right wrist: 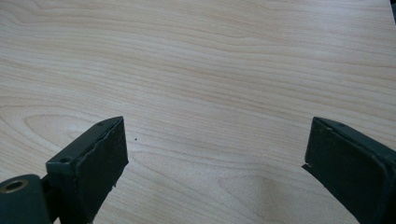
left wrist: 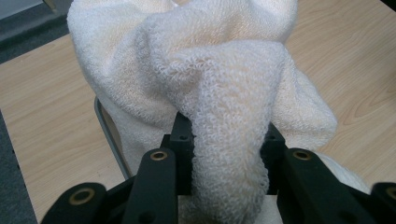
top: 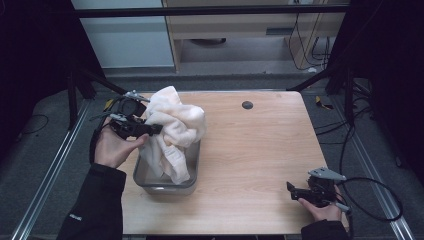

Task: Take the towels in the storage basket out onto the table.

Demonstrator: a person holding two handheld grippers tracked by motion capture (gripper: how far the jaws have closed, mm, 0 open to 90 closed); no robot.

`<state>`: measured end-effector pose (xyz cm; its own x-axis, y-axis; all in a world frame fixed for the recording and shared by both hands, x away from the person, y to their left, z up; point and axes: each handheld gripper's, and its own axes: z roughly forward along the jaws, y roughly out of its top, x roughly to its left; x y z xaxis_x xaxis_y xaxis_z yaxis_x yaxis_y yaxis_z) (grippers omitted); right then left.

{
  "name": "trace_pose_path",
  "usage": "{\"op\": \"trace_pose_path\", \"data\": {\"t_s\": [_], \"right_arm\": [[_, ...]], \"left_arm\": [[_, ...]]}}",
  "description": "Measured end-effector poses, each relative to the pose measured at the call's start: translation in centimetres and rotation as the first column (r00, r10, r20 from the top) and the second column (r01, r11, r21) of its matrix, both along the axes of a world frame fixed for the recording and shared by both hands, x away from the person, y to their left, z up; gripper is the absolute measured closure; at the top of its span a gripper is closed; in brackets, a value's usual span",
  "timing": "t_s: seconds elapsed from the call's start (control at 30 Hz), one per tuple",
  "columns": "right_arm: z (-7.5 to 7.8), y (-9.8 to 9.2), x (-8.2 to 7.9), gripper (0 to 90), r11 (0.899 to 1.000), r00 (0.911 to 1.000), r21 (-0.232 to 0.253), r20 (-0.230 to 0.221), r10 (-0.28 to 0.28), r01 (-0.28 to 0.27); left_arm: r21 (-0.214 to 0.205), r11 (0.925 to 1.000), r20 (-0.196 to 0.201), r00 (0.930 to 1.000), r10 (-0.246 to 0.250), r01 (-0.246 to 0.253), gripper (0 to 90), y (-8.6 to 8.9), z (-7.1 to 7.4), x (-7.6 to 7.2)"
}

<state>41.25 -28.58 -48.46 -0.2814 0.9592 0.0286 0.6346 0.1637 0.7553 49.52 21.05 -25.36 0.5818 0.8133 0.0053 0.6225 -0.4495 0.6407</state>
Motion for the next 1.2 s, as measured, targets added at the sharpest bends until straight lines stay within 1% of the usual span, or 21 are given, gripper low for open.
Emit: {"op": "trace_pose_path", "data": {"t_s": [0.03,0.2,0.23,0.27,0.3,0.4,0.43,0.47,0.5,0.7,0.73,0.8,0.83,0.9,1.0,1.03,1.07,1.17,1.2], "right_arm": [[0.0,0.0,0.0,5.8,1.000,1.0000,0.003,-0.001,-0.003,0.003],[0.0,0.0,0.0,5.8,1.000,1.0000,0.002,-0.001,-0.003,0.003],[0.0,0.0,0.0,5.8,1.000,1.0000,0.006,-0.003,-0.003,0.003],[0.0,0.0,0.0,5.8,1.000,1.0000,0.006,-0.003,-0.003,0.003],[0.0,0.0,0.0,5.8,1.000,1.0000,0.007,-0.003,-0.005,0.005],[0.1,-0.1,0.0,5.8,1.000,1.0000,0.008,0.001,-0.005,0.005],[0.1,-0.1,0.0,5.8,1.000,1.0000,0.011,0.000,-0.007,0.007],[0.1,-0.1,0.0,5.8,1.000,1.0000,0.011,0.000,-0.007,0.007],[0.1,-0.1,0.0,5.9,1.000,1.0000,0.008,0.003,-0.009,0.009],[0.1,-0.2,0.0,5.9,1.000,0.9999,0.009,0.004,-0.009,0.009],[0.1,-0.2,0.0,5.9,1.000,0.9999,0.005,0.005,-0.010,0.010],[0.1,-0.3,-0.1,5.9,1.000,0.9999,0.014,0.000,-0.015,0.015],[0.1,-0.3,-0.1,5.9,1.000,0.9999,0.012,0.001,-0.015,0.015],[0.1,-0.4,0.0,5.9,1.000,0.9999,0.009,0.004,-0.014,0.014],[0.1,-0.4,0.0,5.9,1.000,0.9999,0.006,0.006,-0.013,0.013],[0.1,-0.5,0.0,5.9,1.000,0.9999,0.004,0.009,-0.012,0.011],[0.1,-0.5,0.0,5.9,1.000,0.9999,0.004,0.009,-0.012,0.011],[0.1,-0.5,-0.1,6.0,1.000,0.9998,0.006,0.009,-0.016,0.016],[0.1,-0.5,-0.1,6.1,1.000,0.9998,0.006,0.010,-0.016,0.016]], "left_arm": [[-0.004,1.0000,0.005,1.0000,-0.002,0.002,67.2,-0.1,0.4,-0.1],[-0.009,0.9998,0.009,0.9998,-0.016,0.016,67.1,-0.3,1.1,-0.5],[0.001,0.9997,0.011,0.9997,-0.024,0.024,67.1,-0.6,1.4,-0.7],[0.001,0.9997,0.011,0.9997,-0.024,0.024,67.1,-0.6,1.4,-0.7],[0.004,0.9993,0.019,0.9992,-0.036,0.036,67.1,-0.8,2.0,-1.0],[-0.002,0.9990,0.020,0.9988,-0.044,0.044,67.1,-1.0,2.4,-1.1],[-0.008,0.9985,0.020,0.9983,-0.055,0.055,67.1,-1.2,2.8,-1.3],[-0.008,0.9985,0.020,0.9983,-0.055,0.055,67.1,-1.2,2.8,-1.3],[-0.004,0.9980,0.023,0.9978,-0.063,0.063,67.1,-1.3,3.2,-1.5],[-0.001,0.9964,0.024,0.9961,-0.085,0.085,67.1,-2.1,3.6,-1.8],[0.001,0.9951,0.023,0.9948,-0.099,0.099,67.1,-2.5,3.7,-1.8],[0.005,0.9944,0.021,0.9942,-0.106,0.105,67.1,-2.7,3.8,-1.9],[0.002,0.9943,0.023,0.9940,-0.107,0.107,67.1,-3.0,3.9,-1.9],[0.008,0.9928,0.026,0.9925,-0.120,0.119,67.1,-3.6,4.3,-2.0],[0.009,0.9919,0.027,0.9915,-0.127,0.127,67.1,-4.0,4.5,-2.1],[0.014,0.9898,0.027,0.9895,-0.142,0.142,67.1,-4.4,4.8,-2.2],[0.014,0.9898,0.027,0.9895,-0.142,0.142,67.1,-4.4,4.8,-2.2],[0.012,0.9863,0.029,0.9858,-0.165,0.165,67.1,-5.3,5.1,-2.3],[0.012,0.9863,0.029,0.9858,-0.165,0.165,67.1,-5.3,5.1,-2.3]]}}
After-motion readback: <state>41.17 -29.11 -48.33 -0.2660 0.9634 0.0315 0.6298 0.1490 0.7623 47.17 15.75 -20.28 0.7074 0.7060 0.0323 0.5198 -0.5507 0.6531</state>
